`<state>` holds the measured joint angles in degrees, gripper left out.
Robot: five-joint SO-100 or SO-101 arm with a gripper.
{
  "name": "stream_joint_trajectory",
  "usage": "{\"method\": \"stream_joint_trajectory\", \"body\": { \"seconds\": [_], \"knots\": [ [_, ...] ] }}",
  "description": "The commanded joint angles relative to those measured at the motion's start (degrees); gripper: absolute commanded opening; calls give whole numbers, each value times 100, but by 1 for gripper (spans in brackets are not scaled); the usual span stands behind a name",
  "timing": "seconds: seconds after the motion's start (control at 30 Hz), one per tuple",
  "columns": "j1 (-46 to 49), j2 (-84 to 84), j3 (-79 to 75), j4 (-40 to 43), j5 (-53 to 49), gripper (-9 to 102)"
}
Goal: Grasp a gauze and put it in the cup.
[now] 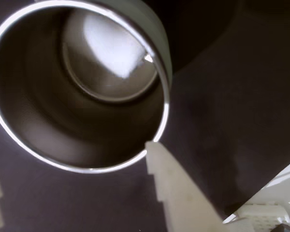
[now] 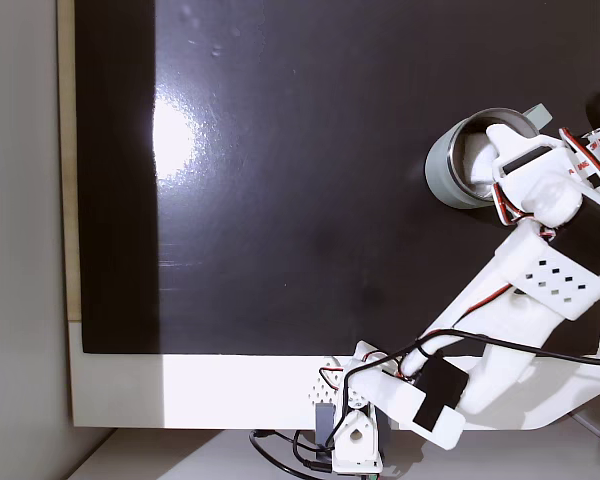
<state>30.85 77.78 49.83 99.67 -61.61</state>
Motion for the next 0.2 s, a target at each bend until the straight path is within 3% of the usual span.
{"method": "stream_joint_trajectory", "body": {
  "seconds": [0.0, 0.17],
  "knots": [
    [-44, 211, -53, 9, -35, 34],
    [-62, 220, -35, 9, -35, 34]
  ]
}}
